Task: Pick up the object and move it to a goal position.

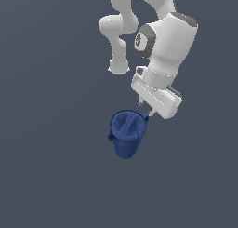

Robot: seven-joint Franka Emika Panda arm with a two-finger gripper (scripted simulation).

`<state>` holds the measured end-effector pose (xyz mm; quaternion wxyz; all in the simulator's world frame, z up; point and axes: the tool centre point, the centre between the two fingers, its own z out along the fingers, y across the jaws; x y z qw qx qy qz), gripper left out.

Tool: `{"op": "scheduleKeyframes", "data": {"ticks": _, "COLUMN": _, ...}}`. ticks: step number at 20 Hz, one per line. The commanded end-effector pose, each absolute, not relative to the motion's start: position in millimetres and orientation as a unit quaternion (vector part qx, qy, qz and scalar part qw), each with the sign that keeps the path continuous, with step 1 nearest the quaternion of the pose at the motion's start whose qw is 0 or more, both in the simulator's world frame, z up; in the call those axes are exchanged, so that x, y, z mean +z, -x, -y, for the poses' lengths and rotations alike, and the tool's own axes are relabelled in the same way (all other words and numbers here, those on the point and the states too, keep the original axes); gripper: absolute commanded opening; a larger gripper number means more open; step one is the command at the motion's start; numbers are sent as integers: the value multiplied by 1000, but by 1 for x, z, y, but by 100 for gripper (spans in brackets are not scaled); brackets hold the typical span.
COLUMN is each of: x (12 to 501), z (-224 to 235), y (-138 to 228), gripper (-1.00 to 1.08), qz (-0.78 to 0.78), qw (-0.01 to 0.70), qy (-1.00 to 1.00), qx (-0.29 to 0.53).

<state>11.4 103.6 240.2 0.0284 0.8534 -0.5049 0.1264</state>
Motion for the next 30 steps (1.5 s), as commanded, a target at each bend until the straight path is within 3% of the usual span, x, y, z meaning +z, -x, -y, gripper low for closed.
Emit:
{"op": "scheduleKeyframes", "data": {"ticks": 1, "x": 238, "z": -108, "y": -14, "gripper": 28, "qz": 520, "qw": 25, "qy": -844, "qx": 131}}
{"op": "scheduleKeyframes", "data": {"ticks": 30, "x": 216, "z": -118, "y": -16, "gripper": 28, "qz": 557, "qw": 25, "qy": -818, "qx": 142}}
